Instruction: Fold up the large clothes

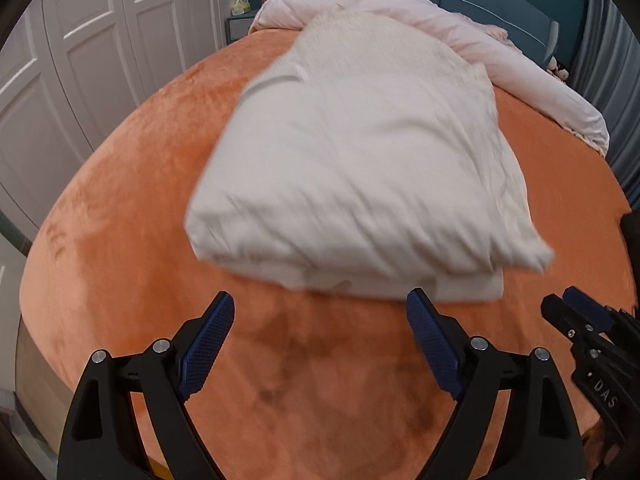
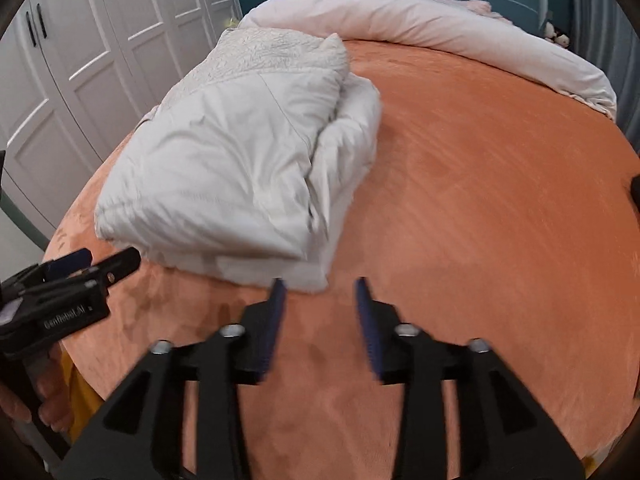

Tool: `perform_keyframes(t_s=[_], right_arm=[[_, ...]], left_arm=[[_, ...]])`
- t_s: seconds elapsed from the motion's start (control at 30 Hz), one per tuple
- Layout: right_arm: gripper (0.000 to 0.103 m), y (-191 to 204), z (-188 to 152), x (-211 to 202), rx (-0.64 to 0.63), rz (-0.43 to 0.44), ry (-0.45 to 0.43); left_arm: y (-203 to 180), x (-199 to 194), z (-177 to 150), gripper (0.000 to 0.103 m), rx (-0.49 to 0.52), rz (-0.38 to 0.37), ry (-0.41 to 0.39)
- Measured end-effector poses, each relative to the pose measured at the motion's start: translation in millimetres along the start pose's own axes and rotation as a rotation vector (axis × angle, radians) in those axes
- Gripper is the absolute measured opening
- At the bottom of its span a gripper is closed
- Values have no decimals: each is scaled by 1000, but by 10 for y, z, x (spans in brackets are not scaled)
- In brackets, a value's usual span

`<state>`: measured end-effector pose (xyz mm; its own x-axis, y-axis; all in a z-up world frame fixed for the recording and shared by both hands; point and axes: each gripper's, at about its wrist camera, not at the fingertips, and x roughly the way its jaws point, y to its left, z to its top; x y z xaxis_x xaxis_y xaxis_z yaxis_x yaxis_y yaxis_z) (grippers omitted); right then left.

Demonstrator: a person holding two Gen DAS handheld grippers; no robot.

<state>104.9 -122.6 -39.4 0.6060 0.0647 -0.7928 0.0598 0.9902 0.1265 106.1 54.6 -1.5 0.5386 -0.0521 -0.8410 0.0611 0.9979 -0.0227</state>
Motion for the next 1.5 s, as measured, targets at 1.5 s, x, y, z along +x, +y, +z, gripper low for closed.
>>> perform_keyframes(t_s=[1.5], right_arm=[[70, 127, -1070, 123, -1, -100, -56]], left_arm=[[-232, 397, -1063, 91, 67, 116, -94]])
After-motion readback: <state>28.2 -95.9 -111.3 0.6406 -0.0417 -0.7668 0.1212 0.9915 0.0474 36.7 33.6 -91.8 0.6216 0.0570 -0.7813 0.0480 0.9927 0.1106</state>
